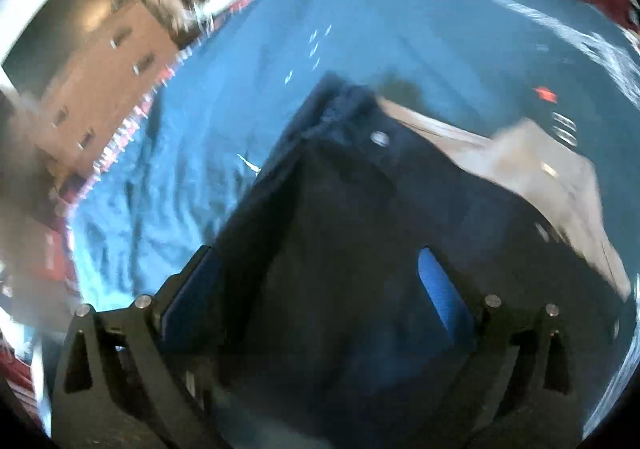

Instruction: Fold large clothes

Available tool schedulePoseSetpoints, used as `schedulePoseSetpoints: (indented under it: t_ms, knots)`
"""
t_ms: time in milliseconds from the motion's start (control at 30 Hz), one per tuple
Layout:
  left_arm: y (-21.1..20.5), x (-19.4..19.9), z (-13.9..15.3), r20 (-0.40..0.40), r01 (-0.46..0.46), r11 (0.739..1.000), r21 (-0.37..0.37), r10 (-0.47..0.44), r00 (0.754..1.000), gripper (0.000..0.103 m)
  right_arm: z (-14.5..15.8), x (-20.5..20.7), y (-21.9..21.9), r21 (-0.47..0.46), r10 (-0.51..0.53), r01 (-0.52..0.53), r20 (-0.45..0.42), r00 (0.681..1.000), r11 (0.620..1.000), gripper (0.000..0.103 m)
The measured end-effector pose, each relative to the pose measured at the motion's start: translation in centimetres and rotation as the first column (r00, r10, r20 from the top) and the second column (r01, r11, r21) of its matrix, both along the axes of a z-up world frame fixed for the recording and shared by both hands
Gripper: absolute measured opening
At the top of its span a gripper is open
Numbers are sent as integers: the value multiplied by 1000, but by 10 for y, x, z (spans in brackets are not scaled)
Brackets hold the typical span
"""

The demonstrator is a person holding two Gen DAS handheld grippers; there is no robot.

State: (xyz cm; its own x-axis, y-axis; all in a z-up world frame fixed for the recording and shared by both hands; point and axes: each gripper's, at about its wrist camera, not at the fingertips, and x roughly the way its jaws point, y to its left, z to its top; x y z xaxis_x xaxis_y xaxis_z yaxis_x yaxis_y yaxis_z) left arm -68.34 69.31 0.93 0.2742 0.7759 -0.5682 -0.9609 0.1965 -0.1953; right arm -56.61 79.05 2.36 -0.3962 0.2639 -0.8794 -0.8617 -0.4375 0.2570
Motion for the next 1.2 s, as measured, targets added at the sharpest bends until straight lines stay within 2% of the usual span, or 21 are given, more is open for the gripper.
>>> schedulePoseSetpoints:
  t_ms: [67, 167, 233, 333, 433, 500, 600, 667, 700, 733, 767, 800, 867, 967, 1033, 1133, 1200]
  knots:
    - [-2, 4, 1, -18, 8, 1000, 6, -8, 1000, 4, -21, -19, 16, -34, 7, -5, 69, 998, 999, 98]
    - [5, 13, 0, -45, 19, 1000, 0, -19, 999, 4, -42, -14, 24, -94, -13, 16, 33, 999, 995, 97]
    - [10, 23, 0, -61, 35, 999, 6, -35, 998, 4, -47, 5, 26, -98, -49, 48, -9, 999, 994, 97]
    - [10, 45, 3, -92, 93, 995, 33, -89, 992, 4, -34, 45, 15, -120, -129, 114, -129, 983, 986, 96]
    - [6, 64, 3, -104, 133, 990, 45, -128, 986, 4, -11, 72, 6, -85, -144, 132, -160, 977, 988, 97]
    - [5, 70, 3, -109, 146, 988, 53, -140, 984, 5, -2, 69, 8, -81, -113, 100, -168, 979, 992, 97]
    - [6, 79, 2, -114, 154, 987, 45, -149, 982, 5, -11, 46, 13, -93, -49, 38, -115, 992, 995, 97]
    - [6, 83, 3, -127, 167, 985, 43, -160, 979, 5, -33, 31, 17, -110, -20, 15, -41, 999, 994, 93]
    - [6, 85, 4, -138, 174, 984, 44, -166, 976, 5, -41, 30, 20, -113, -23, 21, -15, 1000, 993, 86]
    - [6, 88, 5, -149, 179, 983, 43, -171, 974, 5, -47, 34, 20, -103, -44, 45, 5, 999, 994, 52]
    - [8, 89, 5, -150, 184, 982, 38, -176, 973, 5, -52, 51, 18, -131, -79, 70, -65, 995, 989, 21]
    - [12, 90, 7, -145, 192, 981, 34, -185, 972, 5, -52, 65, 14, -144, -112, 94, -125, 986, 985, 14]
    - [9, 102, 11, -127, 238, 971, 35, -231, 964, 5, -40, 111, -14, -62, -159, 149, -234, 959, 987, 10]
    - [-8, 146, 22, -122, 369, 927, 60, -360, 925, 5, -28, 187, -54, 1, -243, 255, -310, 919, 967, 8]
    - [-20, 187, 25, -104, 471, 880, 65, -463, 880, 6, -26, 233, -71, 6, -301, 320, -328, 895, 947, 8]
    - [-28, 243, 21, -78, 572, 819, 35, -568, 819, 10, -41, 293, -87, -32, -376, 392, -364, 852, 919, 8]
    - [-29, 273, 11, -66, 618, 786, -1, -617, 785, 12, -66, 330, -87, -101, -445, 442, -387, 808, 891, 8]
